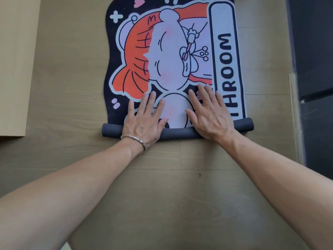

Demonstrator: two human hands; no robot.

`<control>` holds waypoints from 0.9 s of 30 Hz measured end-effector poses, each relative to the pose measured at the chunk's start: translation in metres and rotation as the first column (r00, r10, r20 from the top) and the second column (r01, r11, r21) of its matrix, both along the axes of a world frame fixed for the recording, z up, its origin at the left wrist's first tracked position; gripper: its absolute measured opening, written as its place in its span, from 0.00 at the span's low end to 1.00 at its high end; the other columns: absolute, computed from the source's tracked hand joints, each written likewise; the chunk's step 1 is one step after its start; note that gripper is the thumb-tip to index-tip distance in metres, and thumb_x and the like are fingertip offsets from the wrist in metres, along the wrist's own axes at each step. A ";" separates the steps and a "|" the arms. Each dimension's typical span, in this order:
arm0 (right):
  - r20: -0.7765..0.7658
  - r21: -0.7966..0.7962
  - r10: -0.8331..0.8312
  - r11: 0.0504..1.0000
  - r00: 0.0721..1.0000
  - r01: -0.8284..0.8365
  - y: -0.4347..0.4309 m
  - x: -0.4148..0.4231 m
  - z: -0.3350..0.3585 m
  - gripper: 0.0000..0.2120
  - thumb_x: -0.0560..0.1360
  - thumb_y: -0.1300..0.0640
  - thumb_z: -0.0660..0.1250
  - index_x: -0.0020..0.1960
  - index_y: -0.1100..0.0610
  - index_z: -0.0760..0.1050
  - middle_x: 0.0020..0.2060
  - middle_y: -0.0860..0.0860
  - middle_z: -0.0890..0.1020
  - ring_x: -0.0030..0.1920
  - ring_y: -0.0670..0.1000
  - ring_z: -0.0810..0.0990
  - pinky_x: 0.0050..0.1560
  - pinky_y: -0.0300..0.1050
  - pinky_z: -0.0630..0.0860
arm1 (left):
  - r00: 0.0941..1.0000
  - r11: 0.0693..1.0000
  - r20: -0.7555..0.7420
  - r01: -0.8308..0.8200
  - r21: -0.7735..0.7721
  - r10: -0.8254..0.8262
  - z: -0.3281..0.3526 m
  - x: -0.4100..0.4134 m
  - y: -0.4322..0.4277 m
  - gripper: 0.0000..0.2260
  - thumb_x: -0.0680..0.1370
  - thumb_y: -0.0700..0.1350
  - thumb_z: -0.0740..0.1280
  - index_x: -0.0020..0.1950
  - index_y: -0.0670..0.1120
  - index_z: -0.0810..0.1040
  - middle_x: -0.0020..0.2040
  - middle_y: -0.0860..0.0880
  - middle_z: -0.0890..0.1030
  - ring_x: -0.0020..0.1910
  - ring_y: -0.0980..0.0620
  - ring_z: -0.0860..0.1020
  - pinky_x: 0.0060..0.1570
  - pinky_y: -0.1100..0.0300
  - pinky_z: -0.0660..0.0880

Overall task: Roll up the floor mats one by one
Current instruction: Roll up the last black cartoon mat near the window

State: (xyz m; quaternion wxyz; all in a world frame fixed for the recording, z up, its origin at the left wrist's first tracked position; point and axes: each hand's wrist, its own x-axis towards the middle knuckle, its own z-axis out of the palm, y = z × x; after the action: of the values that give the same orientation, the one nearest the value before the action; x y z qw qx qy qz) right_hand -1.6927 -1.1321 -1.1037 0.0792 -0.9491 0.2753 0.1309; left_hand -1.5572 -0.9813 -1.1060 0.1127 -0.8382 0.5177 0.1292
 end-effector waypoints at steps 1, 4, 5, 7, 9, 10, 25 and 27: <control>-0.006 -0.001 0.001 1.000 1.000 -0.001 0.000 0.001 0.000 0.35 0.76 0.38 0.35 0.78 0.54 0.52 0.77 0.59 0.52 0.77 0.58 0.49 0.74 0.56 0.46 | 1.000 1.000 -0.014 -0.005 0.006 0.005 0.000 0.000 0.000 0.28 0.78 0.58 0.37 0.77 0.50 0.42 0.78 0.45 0.43 0.77 0.46 0.42 0.71 0.41 0.46; 0.020 -0.006 0.005 1.000 1.000 -0.005 0.004 0.000 0.004 0.33 0.78 0.40 0.40 0.76 0.57 0.59 0.75 0.60 0.60 0.75 0.59 0.56 0.73 0.57 0.51 | 1.000 1.000 -0.021 -0.007 0.014 0.007 0.002 -0.001 -0.001 0.28 0.78 0.57 0.38 0.77 0.50 0.41 0.78 0.45 0.41 0.76 0.47 0.40 0.72 0.42 0.46; 0.046 -0.005 0.002 1.000 0.999 -0.001 0.008 -0.001 0.007 0.32 0.79 0.41 0.42 0.74 0.58 0.62 0.73 0.60 0.63 0.74 0.60 0.60 0.73 0.58 0.54 | 1.000 1.000 -0.022 -0.004 0.019 0.005 0.002 -0.001 -0.002 0.28 0.79 0.57 0.39 0.77 0.49 0.40 0.78 0.45 0.41 0.76 0.47 0.40 0.72 0.42 0.46; 0.135 -0.010 0.008 1.000 0.991 -0.006 0.019 -0.005 0.014 0.29 0.79 0.43 0.47 0.71 0.61 0.68 0.69 0.62 0.69 0.71 0.62 0.66 0.70 0.60 0.60 | 1.000 1.000 -0.027 0.000 0.030 0.000 0.002 -0.001 -0.003 0.27 0.81 0.57 0.42 0.77 0.49 0.40 0.78 0.45 0.40 0.76 0.46 0.40 0.72 0.42 0.46; 0.205 -0.022 0.055 0.998 0.977 -0.052 0.040 -0.014 0.020 0.28 0.79 0.45 0.50 0.68 0.62 0.70 0.67 0.62 0.72 0.69 0.63 0.69 0.67 0.63 0.64 | 0.999 0.999 -0.035 0.002 0.033 -0.001 0.003 0.000 -0.004 0.27 0.81 0.57 0.43 0.77 0.49 0.40 0.78 0.45 0.41 0.76 0.46 0.40 0.72 0.42 0.47; 0.218 -0.027 0.086 0.996 0.972 -0.082 0.051 -0.020 0.021 0.27 0.78 0.45 0.52 0.68 0.62 0.71 0.66 0.62 0.73 0.68 0.63 0.70 0.66 0.63 0.65 | 0.999 0.999 -0.039 0.003 0.038 -0.002 0.004 0.000 -0.005 0.27 0.81 0.57 0.43 0.77 0.49 0.40 0.78 0.45 0.41 0.76 0.46 0.39 0.72 0.42 0.47; -0.059 0.063 0.063 0.996 0.996 -0.060 0.051 -0.008 0.011 0.28 0.78 0.42 0.48 0.69 0.55 0.72 0.67 0.57 0.74 0.67 0.62 0.71 0.65 0.63 0.67 | 0.983 0.979 0.050 0.183 -0.093 -0.179 0.013 -0.022 0.041 0.28 0.75 0.54 0.51 0.74 0.45 0.58 0.72 0.41 0.66 0.71 0.41 0.65 0.64 0.36 0.62; -0.084 0.069 0.054 0.996 0.995 -0.048 0.047 0.001 0.014 0.30 0.78 0.40 0.43 0.71 0.53 0.69 0.70 0.57 0.70 0.71 0.63 0.66 0.68 0.63 0.62 | 0.973 0.973 0.058 0.227 -0.050 -0.224 0.010 -0.029 0.043 0.31 0.73 0.55 0.56 0.74 0.46 0.54 0.73 0.42 0.64 0.72 0.39 0.63 0.64 0.34 0.61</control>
State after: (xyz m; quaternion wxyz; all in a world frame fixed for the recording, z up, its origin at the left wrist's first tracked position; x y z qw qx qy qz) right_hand -1.6914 -1.0848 -1.0896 0.0958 -0.9461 0.2496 0.1827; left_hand -1.5859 -0.9381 -1.0963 0.1164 -0.7800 0.6098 0.0790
